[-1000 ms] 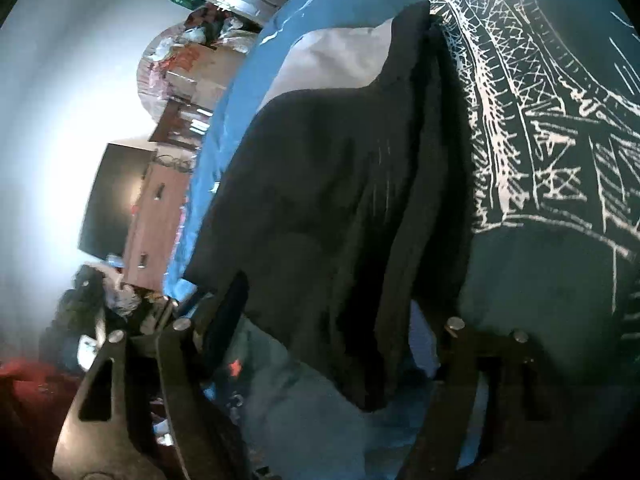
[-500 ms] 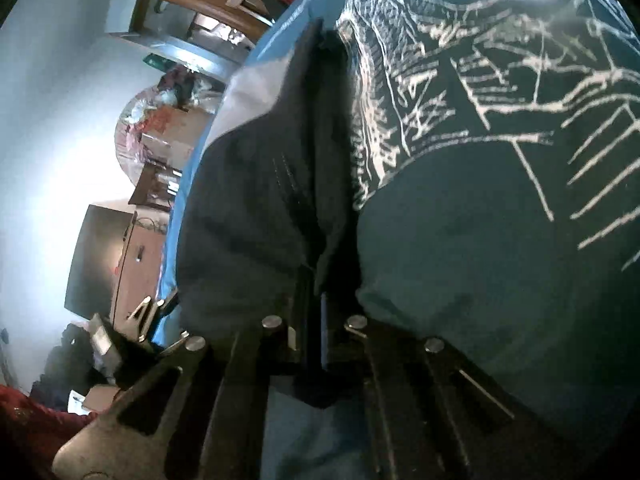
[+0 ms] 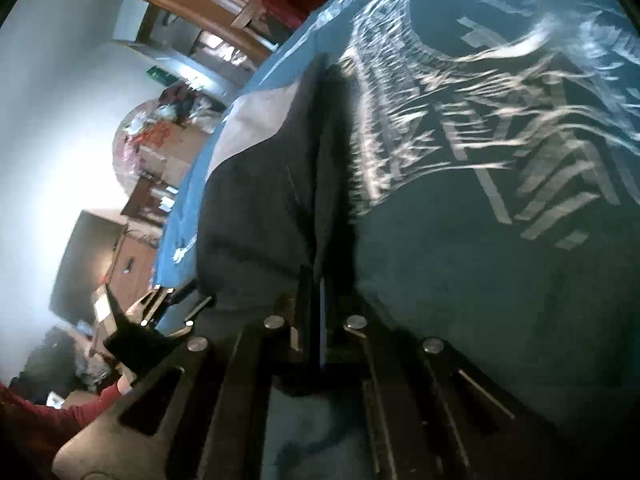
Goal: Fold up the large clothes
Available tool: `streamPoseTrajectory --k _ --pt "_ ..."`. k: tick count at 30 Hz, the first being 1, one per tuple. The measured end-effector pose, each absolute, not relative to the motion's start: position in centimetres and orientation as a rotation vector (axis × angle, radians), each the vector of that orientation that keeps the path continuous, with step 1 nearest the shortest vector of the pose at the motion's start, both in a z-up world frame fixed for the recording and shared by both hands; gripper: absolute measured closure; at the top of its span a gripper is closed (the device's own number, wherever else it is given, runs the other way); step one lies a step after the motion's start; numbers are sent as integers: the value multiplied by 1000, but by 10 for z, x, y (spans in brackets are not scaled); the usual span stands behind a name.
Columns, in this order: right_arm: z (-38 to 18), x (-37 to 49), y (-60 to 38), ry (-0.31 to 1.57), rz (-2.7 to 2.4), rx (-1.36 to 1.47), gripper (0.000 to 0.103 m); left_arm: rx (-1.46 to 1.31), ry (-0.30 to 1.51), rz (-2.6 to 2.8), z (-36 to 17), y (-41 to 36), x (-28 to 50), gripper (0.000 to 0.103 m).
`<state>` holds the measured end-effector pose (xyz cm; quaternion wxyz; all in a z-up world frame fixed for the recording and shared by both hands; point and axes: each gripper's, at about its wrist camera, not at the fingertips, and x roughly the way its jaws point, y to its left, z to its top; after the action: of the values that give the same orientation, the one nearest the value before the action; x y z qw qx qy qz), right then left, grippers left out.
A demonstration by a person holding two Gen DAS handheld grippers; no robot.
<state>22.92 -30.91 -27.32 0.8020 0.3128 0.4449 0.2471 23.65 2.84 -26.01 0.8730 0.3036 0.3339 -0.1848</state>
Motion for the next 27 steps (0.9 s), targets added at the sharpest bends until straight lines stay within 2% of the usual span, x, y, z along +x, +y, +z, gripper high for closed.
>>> streamPoseTrajectory --k 1,4,5,8,9,10,12,13,14,17,19,20,21,22,23,24,26,27 --pt "-277 230 -310 956 531 677 103 574 691 -400 -245 35 236 68" --pt "-275 235 -301 963 540 625 103 431 526 -324 -190 56 241 68" --pt "-275 237 -301 967 540 625 103 410 490 -296 -182 58 251 63" --pt "-270 237 -298 971 524 603 101 457 486 -273 -200 48 296 58" --pt "-265 236 -296 975 508 576 100 509 596 -293 -232 39 324 52" --pt "-261 234 -294 982 488 546 95 532 675 -315 -252 34 336 54" --pt "-244 229 -291 986 450 456 78 518 674 -342 -267 35 348 58" --pt "-227 225 -289 946 430 396 62 511 668 -353 -258 37 349 59" --pt "-208 222 -286 888 436 353 54 503 656 -353 -252 40 347 58" --pt "-176 240 -271 788 453 285 45 445 593 -326 -225 51 336 57" --pt "-170 274 -244 765 467 190 45 403 530 -290 -208 51 338 47" --pt "-173 290 -231 772 462 137 48 390 516 -281 -204 49 344 37" --pt "-179 310 -215 790 469 81 51 410 516 -261 -210 44 358 32" --pt "-192 329 -202 828 467 17 66 439 531 -246 -212 41 366 32" --pt "-206 348 -192 876 425 -42 86 508 610 -221 -235 34 389 29" --pt "-224 365 -189 938 375 -70 92 523 676 -241 -252 33 402 29" --pt "-245 385 -196 1001 342 -32 96 408 729 -287 -253 48 415 26" --pt "-243 385 -198 996 336 -24 96 396 734 -285 -246 52 412 37"
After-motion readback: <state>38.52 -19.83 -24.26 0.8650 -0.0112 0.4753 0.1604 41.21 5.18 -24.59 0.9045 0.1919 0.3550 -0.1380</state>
